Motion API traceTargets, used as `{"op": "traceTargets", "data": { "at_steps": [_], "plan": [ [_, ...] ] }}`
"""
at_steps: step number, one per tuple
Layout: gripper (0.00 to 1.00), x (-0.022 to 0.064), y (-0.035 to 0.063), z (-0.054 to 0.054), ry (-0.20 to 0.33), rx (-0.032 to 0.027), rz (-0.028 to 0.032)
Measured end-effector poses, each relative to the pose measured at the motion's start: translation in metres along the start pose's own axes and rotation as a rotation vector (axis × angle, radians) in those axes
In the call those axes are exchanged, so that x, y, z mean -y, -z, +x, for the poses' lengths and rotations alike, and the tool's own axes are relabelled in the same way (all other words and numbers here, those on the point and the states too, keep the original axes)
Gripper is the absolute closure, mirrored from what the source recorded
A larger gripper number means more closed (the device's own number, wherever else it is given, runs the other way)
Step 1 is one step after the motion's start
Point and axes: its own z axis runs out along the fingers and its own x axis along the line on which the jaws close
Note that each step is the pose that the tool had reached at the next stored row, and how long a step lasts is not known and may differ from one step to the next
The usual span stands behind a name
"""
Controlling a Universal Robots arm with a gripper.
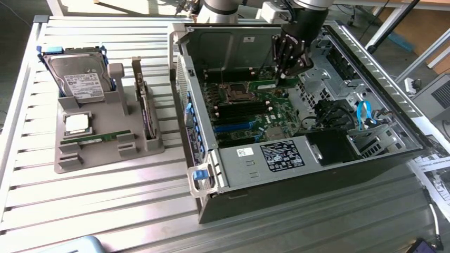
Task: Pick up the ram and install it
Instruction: 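Insert the ram into the slot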
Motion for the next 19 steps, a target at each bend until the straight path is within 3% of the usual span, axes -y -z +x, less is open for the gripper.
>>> {"op": "traceTargets", "data": {
  "at_steps": [7,10,19],
  "plan": [
    [0.86,0.0029,-0.0028,-0.0034,0.000,-0.0002,-0.0005],
    [0.86,0.0081,-0.0031,-0.0064,0.001,-0.0004,-0.0010],
    [0.86,0.0082,-0.0070,-0.0071,0.001,0.0005,-0.0010]
  ]
}}
